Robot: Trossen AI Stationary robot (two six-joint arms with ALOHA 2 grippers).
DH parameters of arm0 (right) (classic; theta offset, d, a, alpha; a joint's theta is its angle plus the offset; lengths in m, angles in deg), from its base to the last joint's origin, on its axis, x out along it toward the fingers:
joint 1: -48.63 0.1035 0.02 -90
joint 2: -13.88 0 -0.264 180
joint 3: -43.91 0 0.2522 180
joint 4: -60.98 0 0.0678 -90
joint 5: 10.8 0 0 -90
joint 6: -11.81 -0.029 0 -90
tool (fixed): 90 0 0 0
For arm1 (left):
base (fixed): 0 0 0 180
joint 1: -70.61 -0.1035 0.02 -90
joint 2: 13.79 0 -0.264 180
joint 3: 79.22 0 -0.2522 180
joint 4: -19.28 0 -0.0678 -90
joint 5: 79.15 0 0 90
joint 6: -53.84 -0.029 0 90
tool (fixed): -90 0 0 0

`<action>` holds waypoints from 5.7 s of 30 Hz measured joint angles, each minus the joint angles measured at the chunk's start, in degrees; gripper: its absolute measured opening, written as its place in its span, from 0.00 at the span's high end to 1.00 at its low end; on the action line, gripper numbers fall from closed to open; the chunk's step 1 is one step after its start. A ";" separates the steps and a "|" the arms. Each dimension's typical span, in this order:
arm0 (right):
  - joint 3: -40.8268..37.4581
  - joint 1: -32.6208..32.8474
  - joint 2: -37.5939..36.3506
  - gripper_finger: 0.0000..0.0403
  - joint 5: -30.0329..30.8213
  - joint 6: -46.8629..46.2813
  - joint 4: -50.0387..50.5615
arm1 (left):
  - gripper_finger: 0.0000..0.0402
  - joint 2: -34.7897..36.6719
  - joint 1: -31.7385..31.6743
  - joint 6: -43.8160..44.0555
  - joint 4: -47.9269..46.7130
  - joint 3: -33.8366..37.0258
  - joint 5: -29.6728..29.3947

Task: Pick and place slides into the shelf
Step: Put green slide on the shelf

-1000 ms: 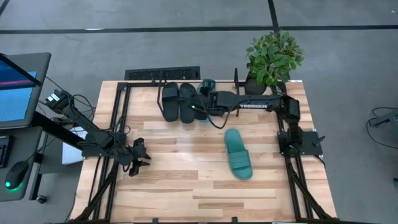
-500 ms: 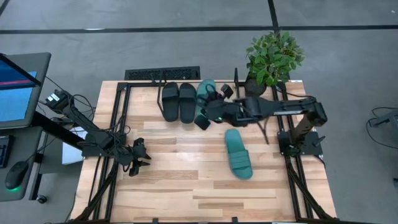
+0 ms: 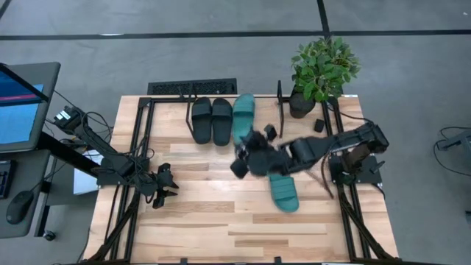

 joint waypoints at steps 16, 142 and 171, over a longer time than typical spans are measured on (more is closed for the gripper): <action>-0.05 10.46 8.04 0.69 3.66 -31.08 2.56 | 0.66 0.00 0.02 0.00 -0.11 0.00 0.02; -20.32 23.48 16.13 0.56 -36.57 -81.63 19.47 | 0.66 0.00 0.02 0.00 0.02 0.02 -0.01; -21.88 23.20 16.11 0.63 -37.09 -73.06 15.20 | 0.66 0.00 0.02 0.00 0.02 0.02 0.00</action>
